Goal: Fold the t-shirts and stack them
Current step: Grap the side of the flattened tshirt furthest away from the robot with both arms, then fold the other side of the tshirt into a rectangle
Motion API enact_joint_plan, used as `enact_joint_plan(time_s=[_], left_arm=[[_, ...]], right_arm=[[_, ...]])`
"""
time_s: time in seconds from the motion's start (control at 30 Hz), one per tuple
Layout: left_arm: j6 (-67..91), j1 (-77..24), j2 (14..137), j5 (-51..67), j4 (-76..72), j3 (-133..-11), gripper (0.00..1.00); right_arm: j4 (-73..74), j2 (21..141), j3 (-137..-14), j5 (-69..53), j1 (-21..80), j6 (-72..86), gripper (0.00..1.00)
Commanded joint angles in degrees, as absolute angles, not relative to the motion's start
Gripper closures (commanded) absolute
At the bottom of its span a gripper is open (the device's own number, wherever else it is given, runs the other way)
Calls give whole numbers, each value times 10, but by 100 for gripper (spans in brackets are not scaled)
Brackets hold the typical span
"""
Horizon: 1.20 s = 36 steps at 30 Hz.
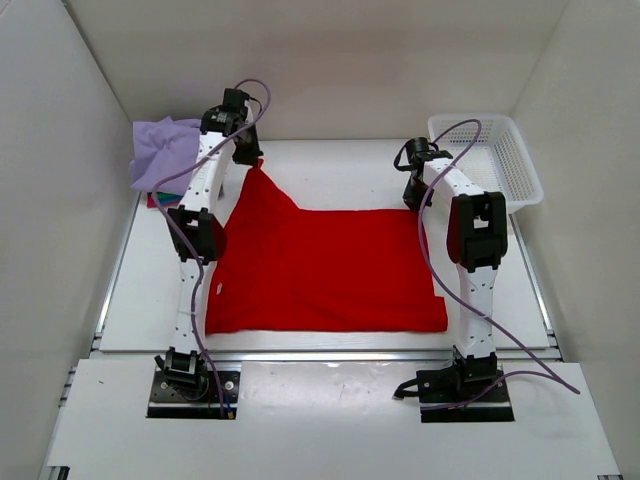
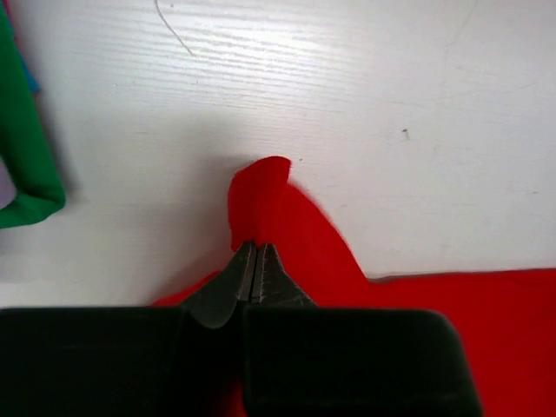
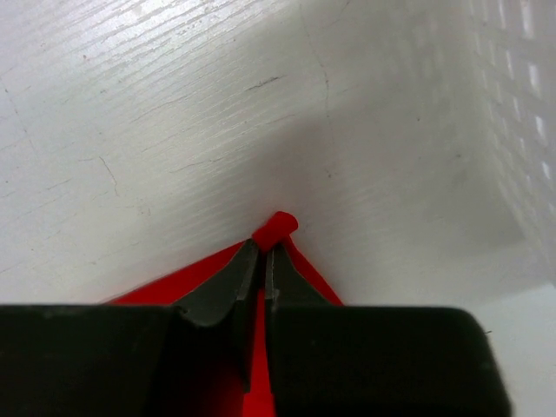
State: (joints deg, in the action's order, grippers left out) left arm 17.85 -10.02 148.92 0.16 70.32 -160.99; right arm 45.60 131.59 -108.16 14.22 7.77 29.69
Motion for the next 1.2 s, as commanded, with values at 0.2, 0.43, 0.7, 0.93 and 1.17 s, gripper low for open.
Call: enact_joint_plan(time_s=[0.2, 0.43, 0.7, 0.93, 1.17], left_arm=[[157, -112, 1333, -24, 744, -1523, 100], [153, -152, 1235, -116, 711, -1322, 100], [178, -117, 962, -60, 421, -805, 100], [179, -98, 826, -55, 328, -646, 100], [180, -112, 740, -47, 365, -600, 100]], right_arm=[[445, 1267, -1082, 140, 86, 249, 100], [391, 1180, -973, 149, 98, 232, 100], [336, 1086, -846, 132, 110, 211, 100], [305, 985, -742, 120, 105, 199, 100], [308, 898, -664, 102, 100, 187, 100]])
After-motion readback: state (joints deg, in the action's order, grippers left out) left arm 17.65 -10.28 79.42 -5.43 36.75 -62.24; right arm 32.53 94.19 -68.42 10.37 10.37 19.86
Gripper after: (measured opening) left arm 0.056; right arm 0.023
